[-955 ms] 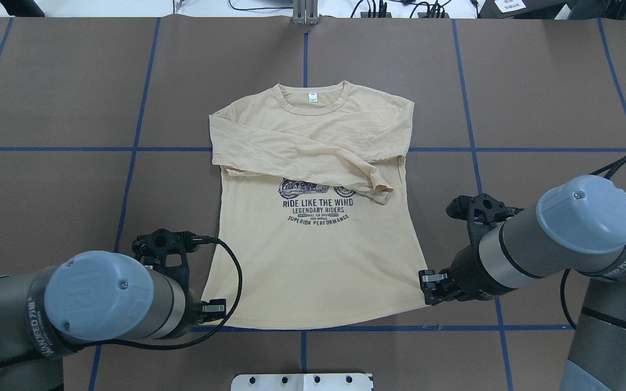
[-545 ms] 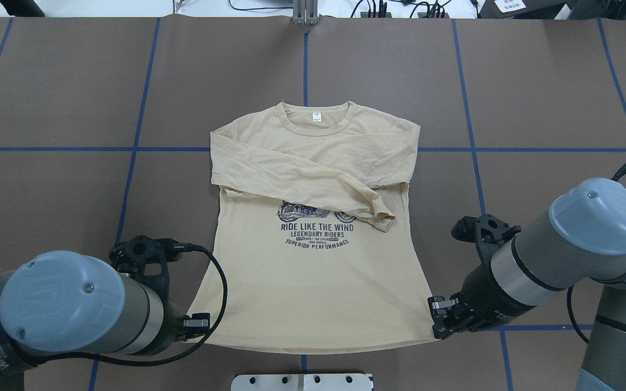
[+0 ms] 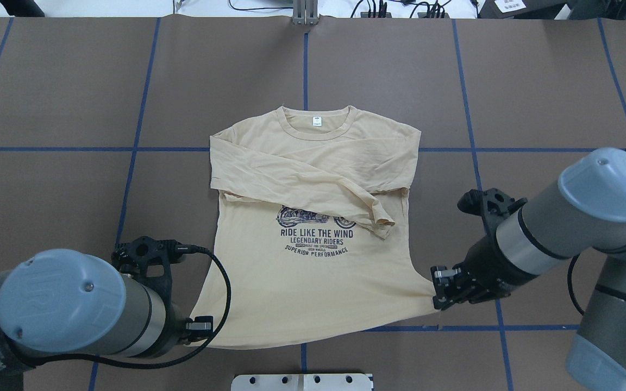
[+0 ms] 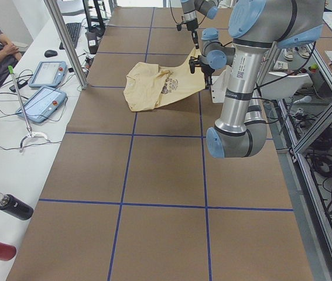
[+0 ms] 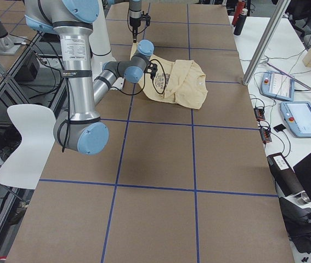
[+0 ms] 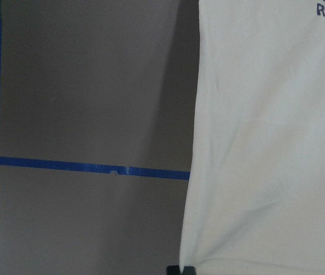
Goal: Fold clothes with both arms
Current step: 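Lift the hem with both grippers and lay it over onto the collar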
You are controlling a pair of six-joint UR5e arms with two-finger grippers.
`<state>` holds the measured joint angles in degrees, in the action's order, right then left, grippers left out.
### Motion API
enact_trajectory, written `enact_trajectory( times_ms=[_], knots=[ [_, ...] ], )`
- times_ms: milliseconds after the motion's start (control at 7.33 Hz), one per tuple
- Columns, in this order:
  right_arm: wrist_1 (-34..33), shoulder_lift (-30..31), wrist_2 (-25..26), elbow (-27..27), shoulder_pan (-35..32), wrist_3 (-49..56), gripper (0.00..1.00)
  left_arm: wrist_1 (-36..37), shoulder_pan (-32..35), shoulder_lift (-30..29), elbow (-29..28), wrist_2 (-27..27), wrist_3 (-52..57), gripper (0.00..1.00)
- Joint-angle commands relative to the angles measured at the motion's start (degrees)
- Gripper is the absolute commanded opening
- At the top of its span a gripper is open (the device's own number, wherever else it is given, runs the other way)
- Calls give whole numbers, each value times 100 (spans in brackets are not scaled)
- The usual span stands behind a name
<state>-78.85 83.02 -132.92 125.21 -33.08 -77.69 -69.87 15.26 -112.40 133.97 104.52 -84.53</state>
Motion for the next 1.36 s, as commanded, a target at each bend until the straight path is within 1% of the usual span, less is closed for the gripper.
enact_trajectory(
  times_ms=[0,136,273,545,682,818,955,1091,1227],
  knots=[
    [18,-381,-41,-329,-627,35,0,-18,764,-351,-90,24,486,0],
    [10,-539,37,-461,-699,26,0,-157,1177,-352,-221,24,794,0],
    [18,-602,38,-610,-935,35,0,-410,1573,-361,-431,33,867,0],
    [18,-1022,47,-961,-1304,35,0,-1130,2084,-667,-1421,25,868,0],
    [18,-1207,64,-1189,-1463,35,0,-1682,2339,-721,-1957,24,876,0],
    [18,-1522,126,-1548,-1603,209,0,-2331,2576,-756,-2502,24,877,0],
    [27,-1769,161,-1865,-1744,254,0,-2860,2674,-826,-2908,24,868,0],
    [53,-2032,161,-2295,-1832,498,0,-3083,2762,-1062,-3330,24,868,0],
    [53,-2209,161,-2665,-1938,814,0,-3128,2868,-1256,-3517,24,868,0]
  ],
)
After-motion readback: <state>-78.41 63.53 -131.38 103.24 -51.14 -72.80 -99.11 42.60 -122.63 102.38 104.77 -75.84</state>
